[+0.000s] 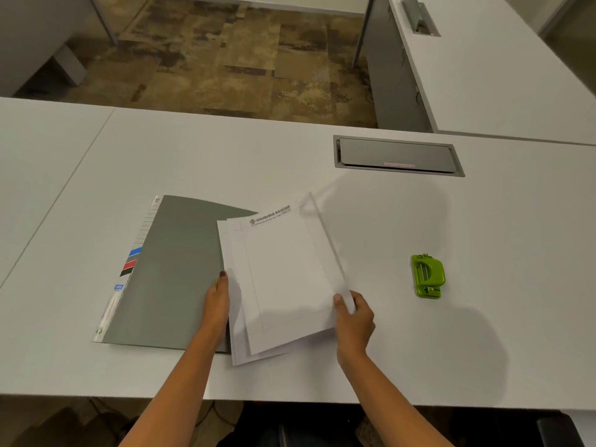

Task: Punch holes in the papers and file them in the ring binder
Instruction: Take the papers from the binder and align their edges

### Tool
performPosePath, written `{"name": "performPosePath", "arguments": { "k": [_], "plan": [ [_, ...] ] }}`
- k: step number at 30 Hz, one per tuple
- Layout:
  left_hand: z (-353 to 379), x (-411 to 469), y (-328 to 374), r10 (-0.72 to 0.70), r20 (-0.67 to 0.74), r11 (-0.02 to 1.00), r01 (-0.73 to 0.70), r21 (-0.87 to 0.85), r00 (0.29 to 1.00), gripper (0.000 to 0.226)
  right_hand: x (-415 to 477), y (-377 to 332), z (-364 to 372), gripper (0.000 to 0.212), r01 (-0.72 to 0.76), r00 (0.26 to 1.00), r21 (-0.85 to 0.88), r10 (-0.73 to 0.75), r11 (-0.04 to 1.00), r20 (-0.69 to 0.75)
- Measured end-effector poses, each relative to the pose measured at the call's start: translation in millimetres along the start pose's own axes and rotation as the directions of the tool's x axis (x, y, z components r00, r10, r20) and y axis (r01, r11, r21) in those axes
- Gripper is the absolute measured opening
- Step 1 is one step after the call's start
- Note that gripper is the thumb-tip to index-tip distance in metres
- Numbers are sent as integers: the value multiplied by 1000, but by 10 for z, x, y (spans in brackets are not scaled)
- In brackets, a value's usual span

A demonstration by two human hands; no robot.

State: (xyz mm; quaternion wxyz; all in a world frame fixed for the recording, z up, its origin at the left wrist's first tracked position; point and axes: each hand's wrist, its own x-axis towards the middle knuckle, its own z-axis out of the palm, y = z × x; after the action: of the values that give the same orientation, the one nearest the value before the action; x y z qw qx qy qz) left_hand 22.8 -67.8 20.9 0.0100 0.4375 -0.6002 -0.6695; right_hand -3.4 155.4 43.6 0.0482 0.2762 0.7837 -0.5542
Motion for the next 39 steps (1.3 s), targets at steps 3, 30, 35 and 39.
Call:
{"name": "performPosePath", "arguments": {
  "k": [3,30,35,39],
  "plan": [
    [13,-48,3,73,53,996,-76,57,996,37,-11,5,37,20,3,1000,-23,-2,1000,18],
    [352,-408,617,475,286,873,-486,-37,832,39,479,-688,-261,22,214,924,164,-254,963,285],
    [477,-534,786,541,273,839,-531,-114,796,36,390,-772,-286,13,340,903,292,-397,894,163],
    [563,-631,928,592,196,806,-566,-173,782,35,295,-806,-322,14,402,892,338,-447,851,65]
  ]
}}
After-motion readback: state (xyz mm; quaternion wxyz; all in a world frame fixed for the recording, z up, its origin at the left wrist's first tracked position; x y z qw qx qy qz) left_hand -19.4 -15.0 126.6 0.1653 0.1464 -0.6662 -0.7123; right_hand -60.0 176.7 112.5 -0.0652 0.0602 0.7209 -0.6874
